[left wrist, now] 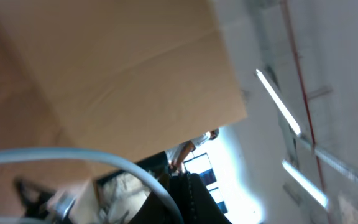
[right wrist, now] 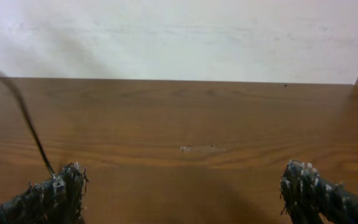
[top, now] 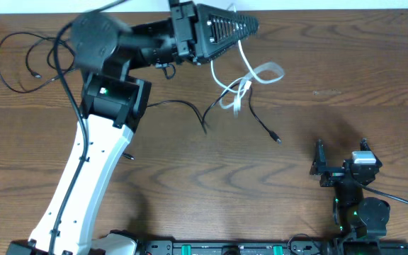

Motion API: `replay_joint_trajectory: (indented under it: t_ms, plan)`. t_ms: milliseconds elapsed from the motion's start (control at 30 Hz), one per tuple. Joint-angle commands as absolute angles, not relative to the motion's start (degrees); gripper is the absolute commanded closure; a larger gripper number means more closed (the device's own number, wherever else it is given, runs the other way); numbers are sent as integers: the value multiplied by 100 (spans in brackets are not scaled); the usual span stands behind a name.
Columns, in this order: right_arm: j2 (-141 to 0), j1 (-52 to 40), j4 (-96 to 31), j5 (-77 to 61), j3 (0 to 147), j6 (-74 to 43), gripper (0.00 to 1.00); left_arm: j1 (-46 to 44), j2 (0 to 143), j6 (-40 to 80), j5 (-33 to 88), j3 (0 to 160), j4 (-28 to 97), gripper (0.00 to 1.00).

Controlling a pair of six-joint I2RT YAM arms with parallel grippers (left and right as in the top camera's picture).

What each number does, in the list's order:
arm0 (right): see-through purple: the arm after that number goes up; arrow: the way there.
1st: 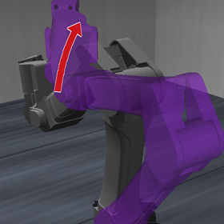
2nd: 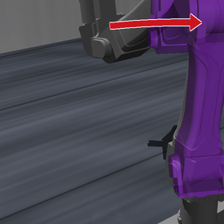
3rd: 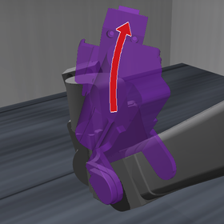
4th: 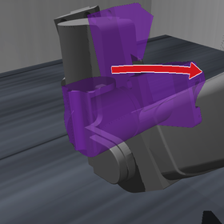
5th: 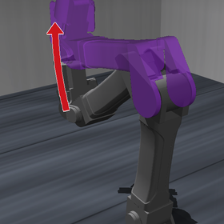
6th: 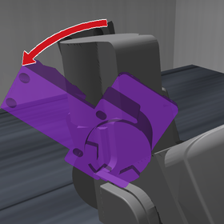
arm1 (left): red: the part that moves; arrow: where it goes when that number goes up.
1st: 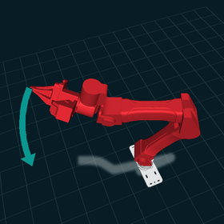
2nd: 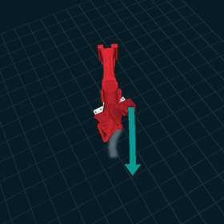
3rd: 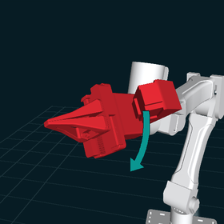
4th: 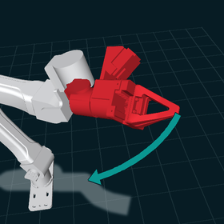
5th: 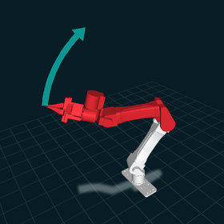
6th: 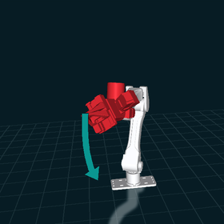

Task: Untangle cables

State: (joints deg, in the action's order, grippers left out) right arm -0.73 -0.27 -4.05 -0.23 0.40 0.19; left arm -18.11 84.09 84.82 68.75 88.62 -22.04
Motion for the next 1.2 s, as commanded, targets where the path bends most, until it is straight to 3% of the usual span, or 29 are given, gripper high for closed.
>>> replay_joint_trajectory:
  t_ms: [0, 200, 433, 700, 833, 933, 1033, 1167]
  plan:
    - [-56, -95, -432, -16, 30, -60, 1, -1802, 8466, 7782, 7026, 8906, -1269, 92]
    - [-56, -95, -432, -19, 30, -60, 1, -1806, 8455, 7640, 7076, 8906, -1122, 93]
    - [-56, -95, -432, -19, 30, -60, 1, -1774, 8453, 10049, 6689, 8906, -3155, 92]
    - [-56, -95, -432, -19, 30, -60, 1, -1678, 8455, 11574, 6031, 8906, -3164, 92]
    - [-56, -95, -432, -19, 30, -60, 1, -1516, 8468, 10149, 6141, 8906, -3085, 92]
    - [-56, -95, -432, -19, 30, -60, 1, -1516, 8468, 8875, 6504, 8906, -2093, 93]
    - [-56, -95, -432, -19, 30, -60, 1, -1669, 8468, 7269, 6335, 8906, 244, 92]
    - [-56, -95, -432, -19, 30, -60, 1, -1990, 8501, 5833, 5194, 8906, 2526, 92]
